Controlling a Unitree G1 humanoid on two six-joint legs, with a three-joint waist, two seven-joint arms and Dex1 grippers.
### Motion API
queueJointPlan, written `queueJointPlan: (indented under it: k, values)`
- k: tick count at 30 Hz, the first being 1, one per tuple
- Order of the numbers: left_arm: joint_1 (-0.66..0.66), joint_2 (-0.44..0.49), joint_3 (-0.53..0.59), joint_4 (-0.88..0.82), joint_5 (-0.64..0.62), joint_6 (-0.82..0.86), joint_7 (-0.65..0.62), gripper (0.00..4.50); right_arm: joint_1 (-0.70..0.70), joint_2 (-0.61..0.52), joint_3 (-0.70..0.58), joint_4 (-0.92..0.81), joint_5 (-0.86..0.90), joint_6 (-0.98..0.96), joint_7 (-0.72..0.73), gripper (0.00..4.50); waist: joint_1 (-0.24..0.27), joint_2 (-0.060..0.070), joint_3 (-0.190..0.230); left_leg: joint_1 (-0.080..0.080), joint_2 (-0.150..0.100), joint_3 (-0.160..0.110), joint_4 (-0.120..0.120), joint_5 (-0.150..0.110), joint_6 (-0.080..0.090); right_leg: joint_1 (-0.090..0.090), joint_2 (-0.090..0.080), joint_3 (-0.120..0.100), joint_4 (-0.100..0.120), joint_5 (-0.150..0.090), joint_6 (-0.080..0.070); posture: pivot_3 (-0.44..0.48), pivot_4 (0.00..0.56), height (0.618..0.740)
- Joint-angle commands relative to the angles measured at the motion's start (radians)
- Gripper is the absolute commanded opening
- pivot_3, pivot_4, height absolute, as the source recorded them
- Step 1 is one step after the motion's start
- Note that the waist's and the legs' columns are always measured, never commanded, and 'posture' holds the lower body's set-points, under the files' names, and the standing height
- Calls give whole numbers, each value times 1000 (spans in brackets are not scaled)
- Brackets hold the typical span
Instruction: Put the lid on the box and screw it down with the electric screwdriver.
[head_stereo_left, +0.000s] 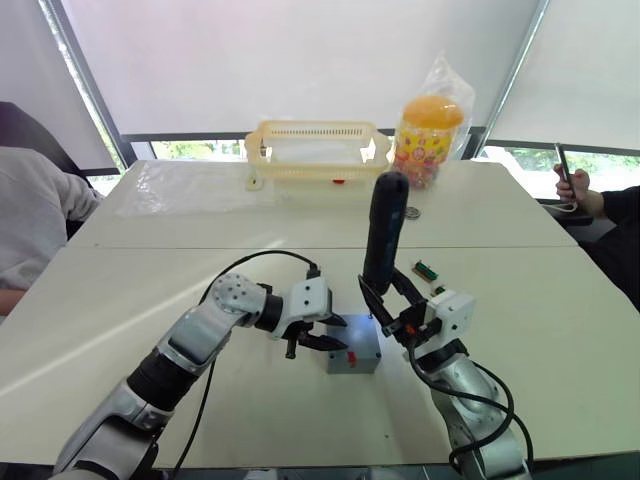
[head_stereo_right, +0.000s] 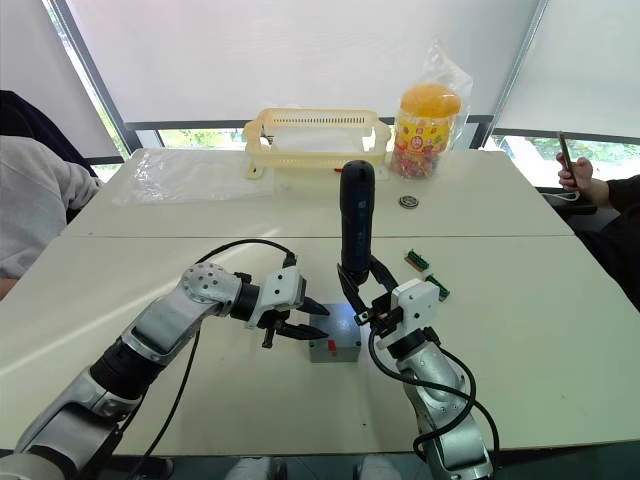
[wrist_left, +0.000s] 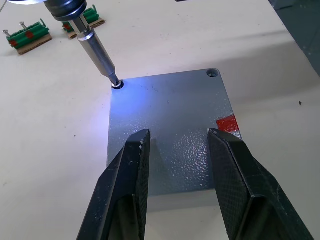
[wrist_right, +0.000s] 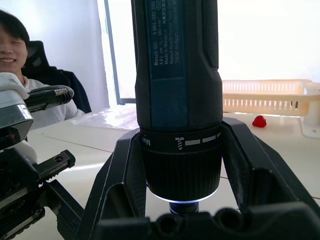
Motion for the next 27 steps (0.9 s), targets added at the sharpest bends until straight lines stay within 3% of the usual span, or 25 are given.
queueJointPlan:
  k: [1,27]
  values:
    - [28,14,-54,30,54,12,-7,1810,64,-13,-2,143,-29,54,-4,1707,0,0,0,0,0,0,0,0,0,0,0,0,0,0,0,0,150,740]
    - [31,15,-52,26,55,14,-2,1810,96,15,9,161,-2,52,-4,1707,-2,0,0,-1,0,0,-4,-2,-3,0,-3,0,-4,-1,-2,0,150,740]
